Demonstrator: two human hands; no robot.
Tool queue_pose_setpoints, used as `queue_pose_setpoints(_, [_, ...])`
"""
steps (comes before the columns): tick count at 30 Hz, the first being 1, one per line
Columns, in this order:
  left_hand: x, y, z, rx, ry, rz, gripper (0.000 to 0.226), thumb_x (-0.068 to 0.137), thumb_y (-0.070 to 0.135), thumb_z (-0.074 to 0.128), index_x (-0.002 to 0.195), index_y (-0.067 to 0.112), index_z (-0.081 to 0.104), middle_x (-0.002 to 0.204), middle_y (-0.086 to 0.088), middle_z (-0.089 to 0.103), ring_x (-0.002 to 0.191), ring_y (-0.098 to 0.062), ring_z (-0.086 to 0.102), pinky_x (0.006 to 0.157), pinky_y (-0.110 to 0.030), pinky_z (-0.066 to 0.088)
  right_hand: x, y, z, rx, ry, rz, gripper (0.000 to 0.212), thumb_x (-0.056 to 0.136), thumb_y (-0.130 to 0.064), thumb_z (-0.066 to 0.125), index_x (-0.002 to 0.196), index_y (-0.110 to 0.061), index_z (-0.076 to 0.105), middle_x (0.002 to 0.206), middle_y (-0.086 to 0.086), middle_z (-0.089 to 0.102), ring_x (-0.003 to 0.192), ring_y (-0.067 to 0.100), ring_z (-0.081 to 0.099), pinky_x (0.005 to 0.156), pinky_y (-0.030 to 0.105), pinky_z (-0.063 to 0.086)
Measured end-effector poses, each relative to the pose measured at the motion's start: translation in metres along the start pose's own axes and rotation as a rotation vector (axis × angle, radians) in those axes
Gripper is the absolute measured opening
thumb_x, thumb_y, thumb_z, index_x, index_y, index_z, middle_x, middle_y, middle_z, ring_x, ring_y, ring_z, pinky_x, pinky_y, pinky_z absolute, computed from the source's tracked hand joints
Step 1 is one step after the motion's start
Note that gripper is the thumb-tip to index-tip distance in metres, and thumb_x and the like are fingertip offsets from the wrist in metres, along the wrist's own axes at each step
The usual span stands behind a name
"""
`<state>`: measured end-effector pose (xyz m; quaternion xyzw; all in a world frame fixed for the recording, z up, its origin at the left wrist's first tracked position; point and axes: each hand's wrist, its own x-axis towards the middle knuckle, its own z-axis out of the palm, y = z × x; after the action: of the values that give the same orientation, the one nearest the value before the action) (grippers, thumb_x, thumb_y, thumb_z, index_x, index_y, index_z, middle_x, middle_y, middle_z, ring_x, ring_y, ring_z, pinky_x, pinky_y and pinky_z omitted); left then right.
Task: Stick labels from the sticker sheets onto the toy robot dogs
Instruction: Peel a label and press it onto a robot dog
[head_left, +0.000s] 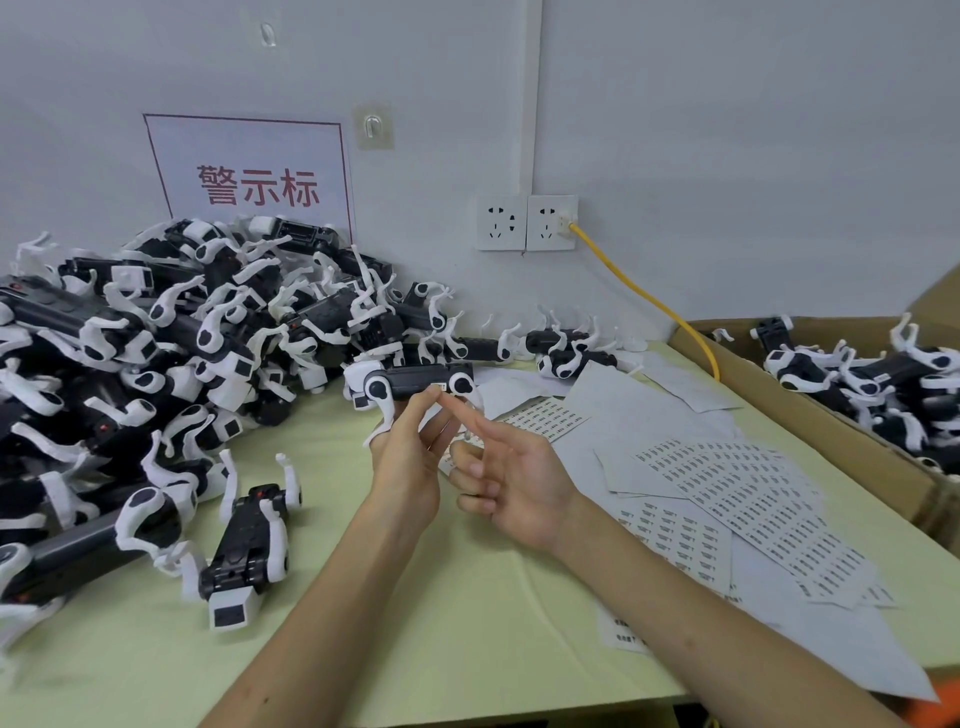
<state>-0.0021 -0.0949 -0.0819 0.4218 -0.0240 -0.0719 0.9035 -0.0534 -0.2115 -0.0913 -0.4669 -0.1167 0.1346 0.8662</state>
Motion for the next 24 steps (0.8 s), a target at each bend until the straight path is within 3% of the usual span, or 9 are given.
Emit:
queue_pose_setpoints(5, [-0.0023, 0.0018, 0.0021, 0.007, 0.011, 0.006, 0.012, 0.091, 0.012, 0.073, 0.095, 0.018, 0.065, 0.088, 0.005, 0.076, 0.100, -0.023, 0.076, 0.116, -0.041, 0.044, 0.0000, 0.0001, 0.0003, -0.003, 0.018, -0.009, 0.044, 0.095, -0.038, 0.055, 0.139, -0.036, 0.062, 0.065, -0.003, 0.037, 0.054, 0.012, 0.022, 0.049, 0.024, 0.021])
queue_pose_setpoints(9, [-0.0036, 0.0021, 0.0029, 0.002, 0.031, 0.019, 0.011, 0.091, 0.011, 0.073, 0.096, 0.018, 0.066, 0.096, 0.001, 0.074, 0.107, -0.028, 0.074, 0.114, -0.040, 0.047, 0.0000, -0.0002, 0.0006, -0.013, 0.020, -0.011, 0.043, 0.097, -0.037, 0.053, 0.139, -0.036, 0.062, 0.065, -0.003, 0.038, 0.054, 0.012, 0.021, 0.049, 0.024, 0.022])
queue_pose_setpoints(14, [-0.0049, 0.0014, 0.0041, 0.033, 0.060, 0.070, 0.012, 0.091, 0.011, 0.074, 0.099, 0.014, 0.066, 0.082, 0.008, 0.076, 0.087, -0.018, 0.077, 0.097, -0.029, 0.056, 0.0002, 0.0001, 0.0001, -0.023, 0.022, -0.020, 0.045, 0.094, -0.037, 0.055, 0.138, -0.035, 0.063, 0.065, -0.003, 0.037, 0.056, 0.013, 0.018, 0.049, 0.025, 0.021])
queue_pose_setpoints(18, [-0.0031, -0.0009, 0.0024, 0.037, 0.104, 0.096, 0.013, 0.090, 0.009, 0.075, 0.097, 0.013, 0.064, 0.080, 0.007, 0.073, 0.085, -0.021, 0.076, 0.076, -0.020, 0.059, 0.0010, -0.0001, -0.0006, -0.022, 0.034, -0.033, 0.050, 0.090, -0.039, 0.058, 0.138, -0.032, 0.063, 0.066, -0.002, 0.037, 0.056, 0.014, 0.017, 0.048, 0.024, 0.022])
queue_pose_setpoints(24, [0.0017, 0.0009, 0.0003, -0.013, 0.136, 0.129, 0.009, 0.092, 0.007, 0.073, 0.089, 0.010, 0.065, 0.070, 0.013, 0.069, 0.078, -0.016, 0.076, 0.074, -0.022, 0.060, 0.0001, -0.0001, -0.0007, 0.014, 0.124, -0.041, 0.053, 0.092, -0.038, 0.054, 0.143, -0.023, 0.059, 0.066, -0.001, 0.037, 0.058, 0.016, 0.015, 0.050, 0.027, 0.018])
